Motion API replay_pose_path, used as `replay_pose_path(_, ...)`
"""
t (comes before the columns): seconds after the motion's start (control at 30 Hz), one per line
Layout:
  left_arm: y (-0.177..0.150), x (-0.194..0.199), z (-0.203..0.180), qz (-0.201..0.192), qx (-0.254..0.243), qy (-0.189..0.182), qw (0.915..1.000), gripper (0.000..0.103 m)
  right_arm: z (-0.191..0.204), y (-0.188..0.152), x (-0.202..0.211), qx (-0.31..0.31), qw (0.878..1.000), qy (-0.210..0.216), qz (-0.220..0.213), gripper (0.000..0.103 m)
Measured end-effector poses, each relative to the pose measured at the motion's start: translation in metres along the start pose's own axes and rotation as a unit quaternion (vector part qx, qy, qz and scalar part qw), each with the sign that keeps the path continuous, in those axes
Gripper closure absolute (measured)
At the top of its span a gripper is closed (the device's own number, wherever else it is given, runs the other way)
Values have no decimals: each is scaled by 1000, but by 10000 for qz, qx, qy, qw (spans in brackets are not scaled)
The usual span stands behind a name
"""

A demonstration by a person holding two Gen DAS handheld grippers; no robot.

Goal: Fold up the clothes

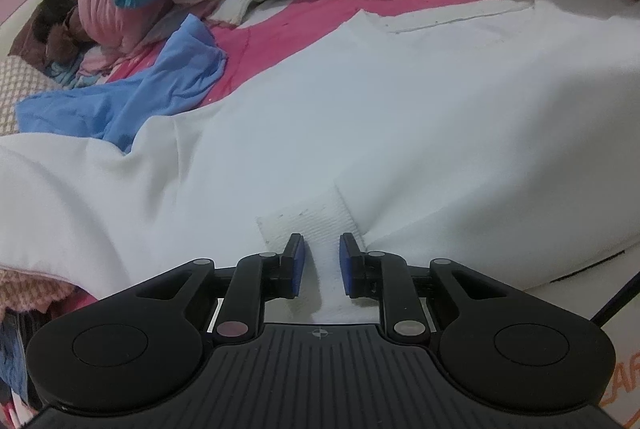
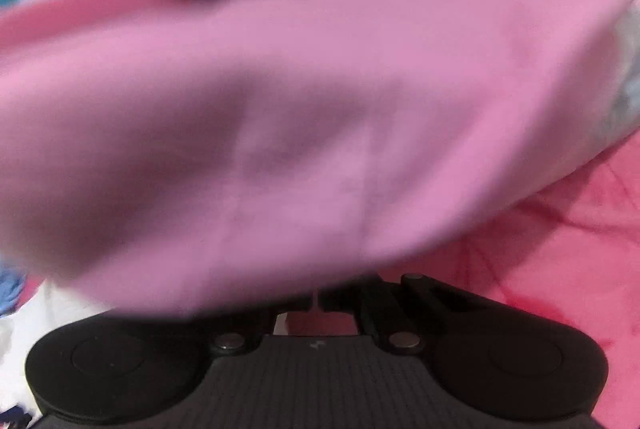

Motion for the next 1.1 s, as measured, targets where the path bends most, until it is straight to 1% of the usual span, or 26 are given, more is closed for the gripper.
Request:
replay_pose_path(0.03,0,0,0,11,26,-2,10000,83,1,-1,10,35,9999,107,38,102)
replay_pose_path(0.17,0,0,4,34,109,-2,9999,77,15,-19,49,36,9952,835,514,101)
replay_pose_path(0.23,0,0,5,24,131,-3,9999,74,24,-31,49,194,9910,1062,789,101)
replay_pose_path(0.33,-1,0,7,2,176,-12,9998,73,24,-43,20,328,9904,856,1030,101)
replay_pose_path(0.37,-1,0,8,-8,198,-17,9998,73,24,-47,13,370,9900,803,1103,103)
replay_pose_path(0.43,-2,0,8,-40,239,-29,9997,73,28,-52,23,432,9884,866,1172,103)
replay_pose_path(0.5,-3,1,9,-92,286,-69,9995,73,31,-58,33,494,9867,928,1241,101)
replay_pose_path(0.67,-6,1,15,-174,597,-203,9979,72,40,-72,58,647,9819,1082,1413,101)
replay_pose_path(0.73,-6,1,16,-185,603,-273,9976,72,43,-79,68,727,9796,1119,1504,100)
replay_pose_path(0.77,-6,1,17,-181,580,-312,9977,72,41,-92,71,867,9774,976,1660,100)
replay_pose_path(0.83,-6,0,19,-163,613,-416,9971,71,30,-106,77,1162,9748,490,1840,101)
replay_pose_path(0.87,-6,0,21,-152,643,-468,9967,70,24,-114,80,1309,9722,246,1927,98)
replay_pose_path(0.9,-6,-1,22,-148,661,-526,9963,68,20,-119,84,1417,9696,37,1993,97)
replay_pose_path(1.03,-7,-2,31,-144,810,-793,9934,65,42,-110,113,1132,9763,-77,1844,96)
replay_pose_path(1.1,-7,0,36,-153,892,-831,9924,65,84,-110,104,1068,9779,323,1770,95)
Point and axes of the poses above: each gripper's, at about its wrist camera, not at the fingertips, and x roughly against the way its jaws point, z to its left, y to its top, the point moved 9 cm from there along -x, roughly the way its jaws point, and after that the axes turned 11 degrees about -z, right-handed, at the moved point
